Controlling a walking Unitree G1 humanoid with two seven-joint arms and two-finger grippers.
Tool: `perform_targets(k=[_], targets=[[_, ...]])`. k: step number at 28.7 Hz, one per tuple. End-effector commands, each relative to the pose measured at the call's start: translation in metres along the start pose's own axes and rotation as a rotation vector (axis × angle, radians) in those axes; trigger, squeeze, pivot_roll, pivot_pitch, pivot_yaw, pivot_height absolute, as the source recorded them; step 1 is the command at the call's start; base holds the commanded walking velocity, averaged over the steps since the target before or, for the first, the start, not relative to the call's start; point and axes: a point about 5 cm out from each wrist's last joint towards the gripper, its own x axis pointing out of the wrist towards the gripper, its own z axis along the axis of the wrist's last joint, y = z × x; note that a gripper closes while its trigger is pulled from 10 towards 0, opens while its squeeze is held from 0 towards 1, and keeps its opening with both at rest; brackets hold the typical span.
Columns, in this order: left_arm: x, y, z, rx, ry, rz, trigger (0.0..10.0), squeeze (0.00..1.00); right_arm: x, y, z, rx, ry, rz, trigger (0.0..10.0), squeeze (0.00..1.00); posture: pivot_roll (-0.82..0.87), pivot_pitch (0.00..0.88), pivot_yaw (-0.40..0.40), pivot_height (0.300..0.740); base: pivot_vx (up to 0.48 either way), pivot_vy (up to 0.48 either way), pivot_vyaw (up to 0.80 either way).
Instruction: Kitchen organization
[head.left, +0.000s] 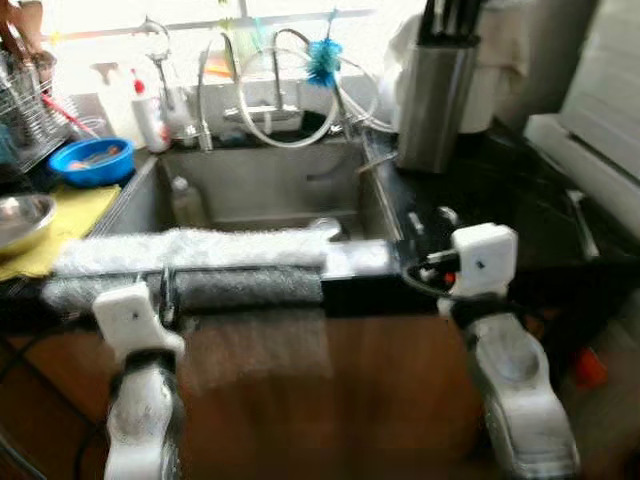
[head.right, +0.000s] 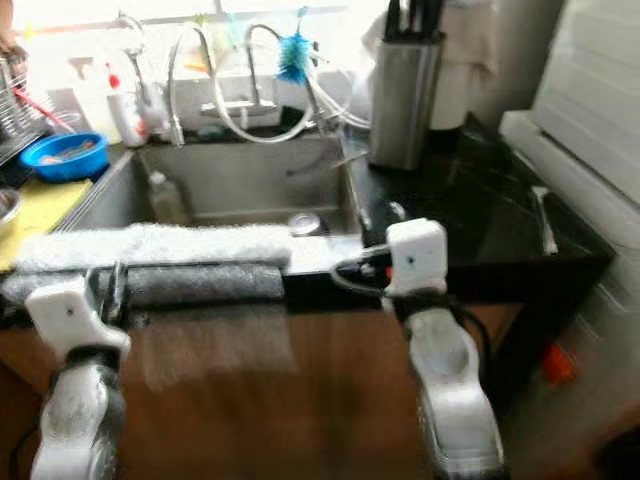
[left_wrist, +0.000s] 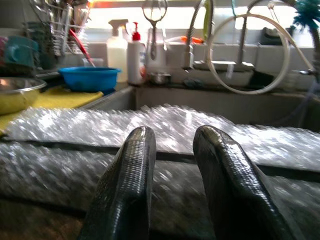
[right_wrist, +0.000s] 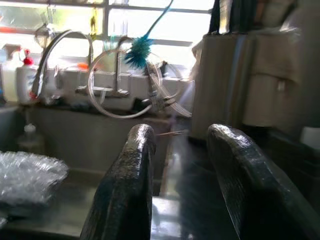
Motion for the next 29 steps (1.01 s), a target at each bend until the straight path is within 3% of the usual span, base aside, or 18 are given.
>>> perform_targets(k=[1,29], targets=[[0.0012,0.0011,-0.0027,0.001,0.023,0.003,10.0,0.0,0.0019,0.0002,0.0024,-0.005,-0.007,0.002,10.0,0.0,-0.05,0.0,0.06,0.74,0.0,0.0,0.0],[0.0021,-0.0035,-0.0016,-0.019,0.022,-0.023,10.0,0.0,0.0022,0.0014,0.0038,-0.022,-0.003,-0.011,10.0,0.0,-0.06,0.0,0.062,0.74,0.009,0.0,0.06]])
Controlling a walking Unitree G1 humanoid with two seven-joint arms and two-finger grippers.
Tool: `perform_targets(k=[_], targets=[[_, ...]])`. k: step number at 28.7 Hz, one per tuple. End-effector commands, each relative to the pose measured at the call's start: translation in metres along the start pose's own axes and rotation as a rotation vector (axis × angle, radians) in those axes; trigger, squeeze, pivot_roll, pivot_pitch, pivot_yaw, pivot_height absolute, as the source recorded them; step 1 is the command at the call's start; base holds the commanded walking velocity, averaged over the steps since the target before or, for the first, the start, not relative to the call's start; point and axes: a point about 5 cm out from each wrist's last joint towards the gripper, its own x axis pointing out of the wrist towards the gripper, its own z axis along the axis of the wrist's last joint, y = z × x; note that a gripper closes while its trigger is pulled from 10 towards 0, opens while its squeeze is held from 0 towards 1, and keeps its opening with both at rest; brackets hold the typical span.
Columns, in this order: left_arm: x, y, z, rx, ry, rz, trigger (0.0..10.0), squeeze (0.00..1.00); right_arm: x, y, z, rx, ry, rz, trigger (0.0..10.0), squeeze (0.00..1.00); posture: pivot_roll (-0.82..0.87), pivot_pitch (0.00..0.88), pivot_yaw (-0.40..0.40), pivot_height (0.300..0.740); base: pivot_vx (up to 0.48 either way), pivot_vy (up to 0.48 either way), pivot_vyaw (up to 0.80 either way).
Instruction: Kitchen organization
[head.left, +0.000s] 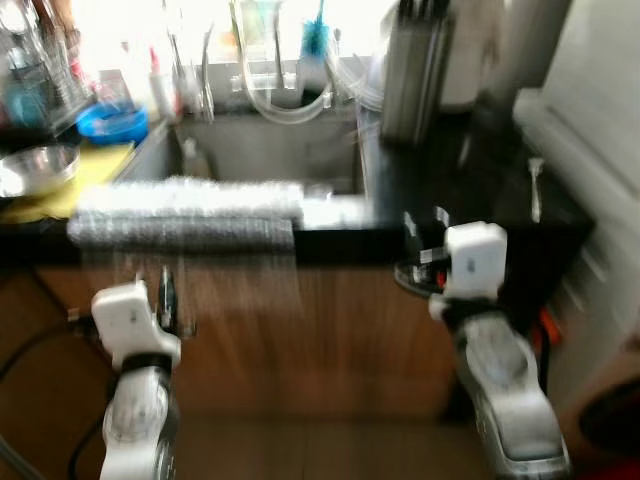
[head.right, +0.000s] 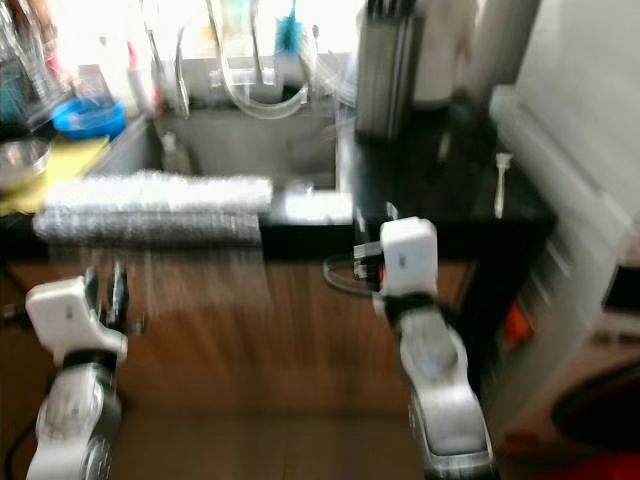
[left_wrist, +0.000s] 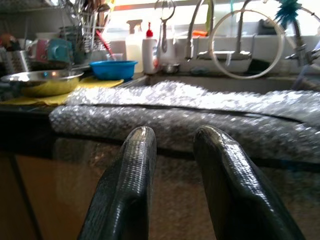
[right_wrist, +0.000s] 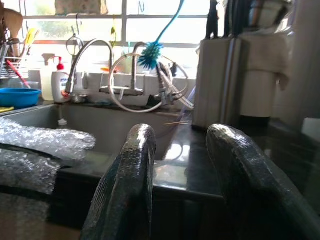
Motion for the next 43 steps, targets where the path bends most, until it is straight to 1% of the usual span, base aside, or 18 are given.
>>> perform_targets(k=[1,4,13,16,23,25,27,34,40,42,43], targets=[[0.001,0.0001,0.001,-0.012,0.0,0.0,10.0,0.0,0.0,0.0006,0.0019,0.005,-0.005,-0.002,10.0,0.0,-0.06,0.0,0.062,0.74,0.0,0.0,0.0],[0.0015,-0.0002,0.001,-0.013,0.0,-0.002,10.0,0.0,-0.0001,0.0001,0.0024,0.02,-0.009,-0.009,10.0,0.0,-0.06,0.0,0.063,0.74,0.0,0.0,0.0],[0.0035,-0.0027,0.0012,-0.018,-0.001,-0.009,10.0,0.0,0.0008,0.0007,0.0025,-0.006,-0.008,-0.004,10.0,0.0,-0.06,0.0,0.065,0.74,0.0,0.0,0.0],[0.0039,-0.0032,0.0013,-0.019,-0.001,-0.011,10.0,0.0,0.0007,0.0005,0.0025,0.022,-0.01,-0.013,10.0,0.0,-0.06,0.0,0.066,0.74,0.244,0.0,0.0],[0.0039,-0.0036,0.0012,-0.02,0.0,-0.008,10.0,0.0,0.0014,0.001,0.0029,-0.022,-0.009,0.004,10.0,0.0,-0.06,0.0,0.062,0.74,0.253,0.0,0.1],[0.0039,-0.0037,0.0012,-0.021,-0.001,-0.007,10.0,0.0,0.0013,0.0016,0.0029,-0.017,-0.011,0.005,10.0,0.0,-0.06,0.0,0.062,0.74,0.262,0.0,0.74],[0.0038,-0.0039,0.001,-0.021,0.0,-0.007,10.0,0.0,0.001,0.0016,0.0026,0.009,-0.012,-0.004,10.0,0.0,-0.06,0.0,0.061,0.74,0.262,0.0,0.0],[0.0037,-0.0044,0.0011,-0.021,0.001,-0.007,10.0,0.0,0.001,0.001,0.0035,-0.02,-0.012,0.004,10.0,0.0,-0.06,0.0,0.06,0.74,0.26,0.0,0.0],[0.0036,-0.0044,0.0011,-0.021,0.001,-0.007,10.0,0.0,0.001,0.001,0.0035,-0.019,-0.012,0.004,10.0,0.0,-0.06,0.0,0.06,0.74,0.259,0.0,0.0],[0.004,-0.0048,0.0012,-0.023,0.0,-0.009,10.0,0.0,0.0008,-0.0002,0.0038,0.015,-0.018,-0.015,10.0,0.0,-0.06,0.0,0.06,0.74,0.262,0.0,0.0],[0.0043,-0.0048,0.0015,-0.025,-0.001,-0.01,10.0,0.0,0.0011,-0.0007,0.0041,0.016,-0.019,-0.018,10.0,0.0,-0.06,0.0,0.061,0.74,0.262,0.0,0.0]])
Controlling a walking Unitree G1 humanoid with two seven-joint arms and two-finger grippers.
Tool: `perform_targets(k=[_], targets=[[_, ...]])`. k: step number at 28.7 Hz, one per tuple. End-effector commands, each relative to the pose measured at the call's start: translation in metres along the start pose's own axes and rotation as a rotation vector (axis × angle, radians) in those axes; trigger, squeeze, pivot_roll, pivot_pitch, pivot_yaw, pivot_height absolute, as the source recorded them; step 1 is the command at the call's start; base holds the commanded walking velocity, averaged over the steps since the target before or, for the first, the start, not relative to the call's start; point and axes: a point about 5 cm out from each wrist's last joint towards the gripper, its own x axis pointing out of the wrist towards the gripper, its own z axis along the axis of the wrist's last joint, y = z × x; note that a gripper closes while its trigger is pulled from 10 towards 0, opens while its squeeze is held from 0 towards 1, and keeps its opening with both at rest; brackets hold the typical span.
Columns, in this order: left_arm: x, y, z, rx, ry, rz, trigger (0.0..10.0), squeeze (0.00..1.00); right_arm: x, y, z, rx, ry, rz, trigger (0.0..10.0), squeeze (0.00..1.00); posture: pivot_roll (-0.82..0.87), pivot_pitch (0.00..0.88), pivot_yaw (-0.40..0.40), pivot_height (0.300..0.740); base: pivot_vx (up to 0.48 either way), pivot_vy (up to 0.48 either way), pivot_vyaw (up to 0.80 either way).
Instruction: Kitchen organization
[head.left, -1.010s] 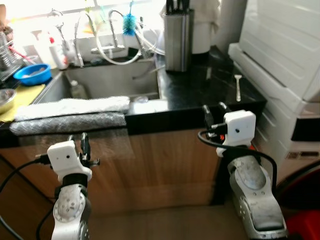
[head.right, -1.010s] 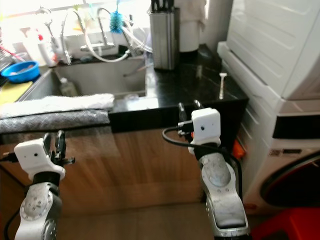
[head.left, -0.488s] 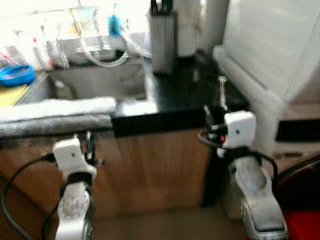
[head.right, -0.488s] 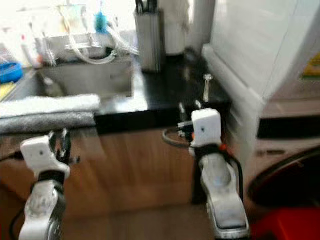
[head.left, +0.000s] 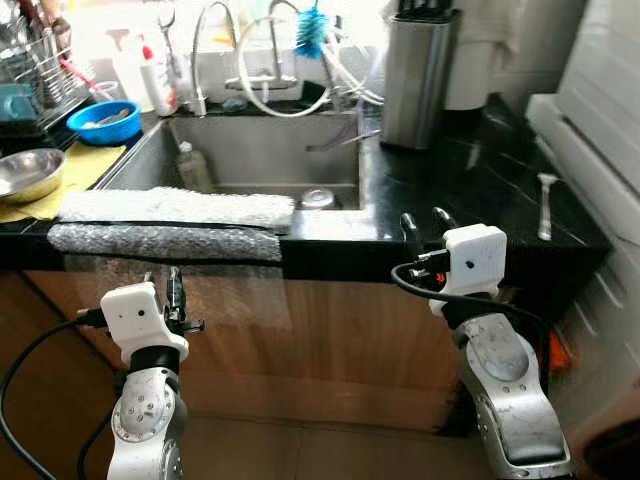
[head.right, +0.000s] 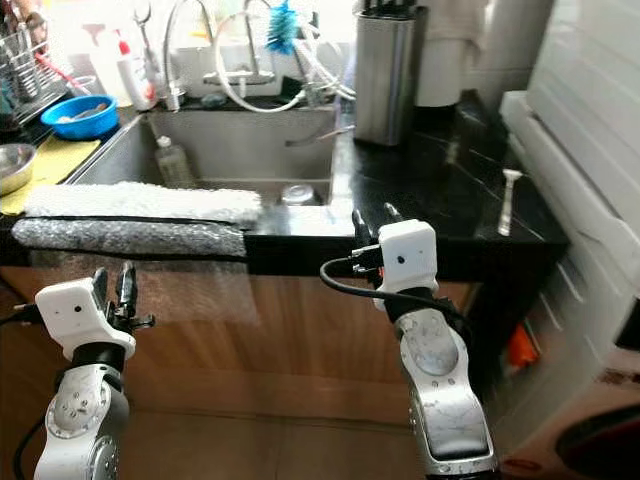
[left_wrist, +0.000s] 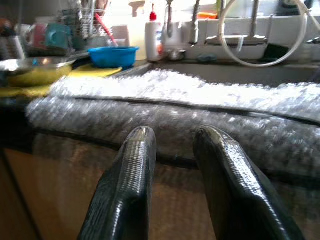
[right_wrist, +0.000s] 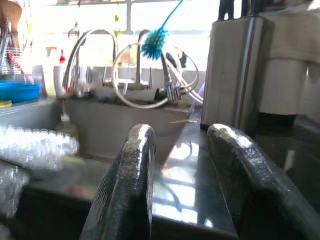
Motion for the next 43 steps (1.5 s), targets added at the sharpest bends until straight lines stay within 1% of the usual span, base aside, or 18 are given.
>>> perform_targets(k=[1,6,13,17,43], targets=[[0.002,-0.0058,0.0036,-0.024,-0.01,-0.015,10.0,0.0,-0.001,-0.008,0.001,-0.003,-0.002,-0.029,10.0,0.0,-0.06,0.0,0.061,0.74,0.262,0.0,0.0],[0.0029,-0.0058,0.0038,-0.024,-0.011,-0.018,10.0,0.0,0.0005,-0.0101,-0.0003,0.024,0.01,-0.049,10.0,0.0,-0.06,0.0,0.065,0.74,0.266,0.0,0.0],[0.0035,-0.0057,0.0037,-0.023,-0.01,-0.021,10.0,0.0,0.0009,-0.01,0.0009,0.03,0.002,-0.054,10.0,0.0,-0.07,0.0,0.067,0.74,0.266,0.0,-0.8],[0.0041,-0.0065,0.0037,-0.024,-0.01,-0.024,10.0,0.0,0.001,-0.0101,0.0025,0.011,-0.013,-0.058,10.0,0.0,-0.07,0.0,0.069,0.74,0.264,0.0,0.0],[0.0045,-0.0078,0.0028,-0.028,-0.006,-0.033,10.0,0.0,0.0016,-0.011,0.0016,0.002,-0.004,-0.071,10.0,0.0,-0.07,0.0,0.067,0.74,0.267,0.0,0.0]])
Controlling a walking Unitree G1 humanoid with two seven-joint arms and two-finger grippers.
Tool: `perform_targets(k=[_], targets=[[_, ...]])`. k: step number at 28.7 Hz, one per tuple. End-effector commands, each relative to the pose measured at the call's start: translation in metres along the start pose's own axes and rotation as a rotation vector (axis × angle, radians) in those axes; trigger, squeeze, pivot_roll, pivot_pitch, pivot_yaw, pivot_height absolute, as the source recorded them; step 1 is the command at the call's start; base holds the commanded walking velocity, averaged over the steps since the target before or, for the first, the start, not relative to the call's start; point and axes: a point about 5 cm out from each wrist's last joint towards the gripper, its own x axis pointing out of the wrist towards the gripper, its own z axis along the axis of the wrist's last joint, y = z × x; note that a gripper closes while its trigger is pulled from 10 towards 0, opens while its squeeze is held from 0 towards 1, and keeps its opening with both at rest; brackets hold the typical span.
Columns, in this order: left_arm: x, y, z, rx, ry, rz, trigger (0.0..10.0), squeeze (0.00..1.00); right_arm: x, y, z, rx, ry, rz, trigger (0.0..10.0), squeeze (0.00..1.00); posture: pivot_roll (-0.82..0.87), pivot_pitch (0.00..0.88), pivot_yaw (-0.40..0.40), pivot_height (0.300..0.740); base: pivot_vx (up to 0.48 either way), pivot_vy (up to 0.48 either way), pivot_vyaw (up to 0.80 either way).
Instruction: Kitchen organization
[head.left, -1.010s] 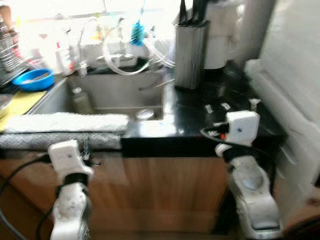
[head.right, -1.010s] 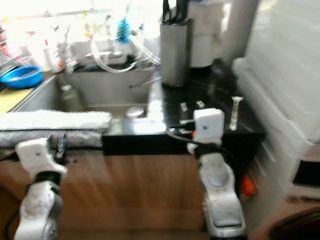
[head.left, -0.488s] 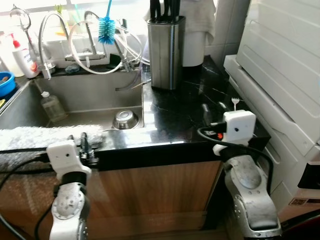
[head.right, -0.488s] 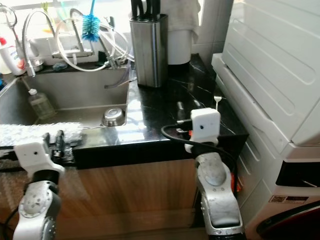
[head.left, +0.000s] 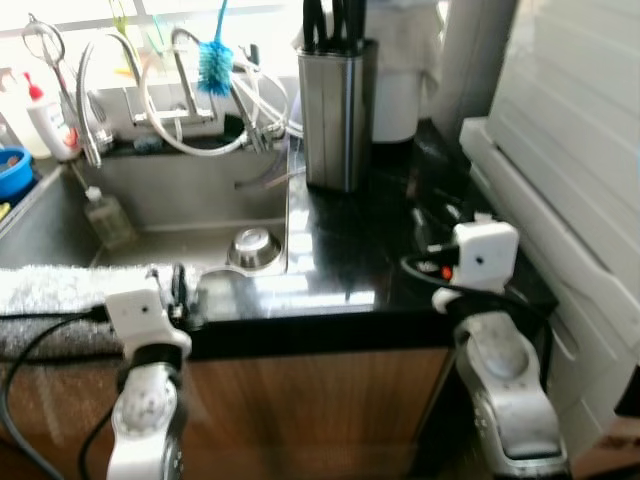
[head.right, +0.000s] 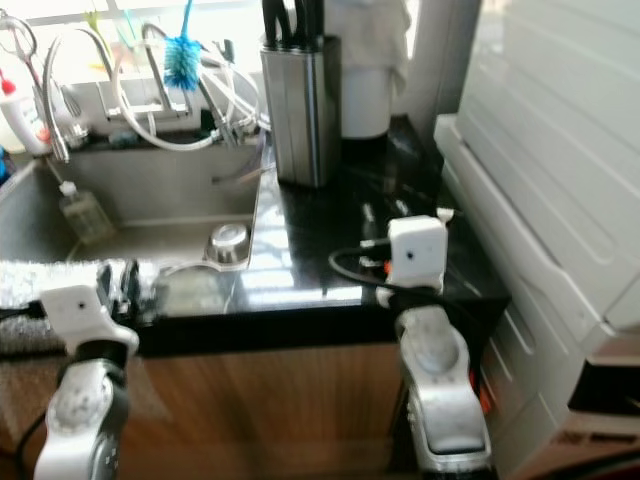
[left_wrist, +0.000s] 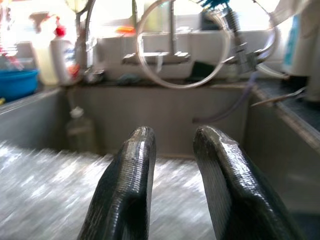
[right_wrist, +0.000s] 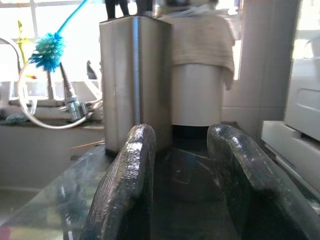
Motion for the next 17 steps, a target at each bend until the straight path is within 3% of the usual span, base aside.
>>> perform_targets(k=[1,17], targets=[[0.0004,-0.0051,-0.0007,-0.028,0.009,-0.012,10.0,0.0,-0.0003,-0.0065,-0.0001,-0.015,0.005,-0.025,10.0,0.0,-0.07,0.0,0.067,0.74,0.27,0.0,0.0],[0.0007,-0.0054,-0.0008,-0.028,0.008,-0.014,10.0,0.0,-0.0002,-0.0086,-0.002,-0.02,0.02,-0.043,10.0,0.0,-0.07,0.0,0.067,0.74,0.271,0.0,0.0]])
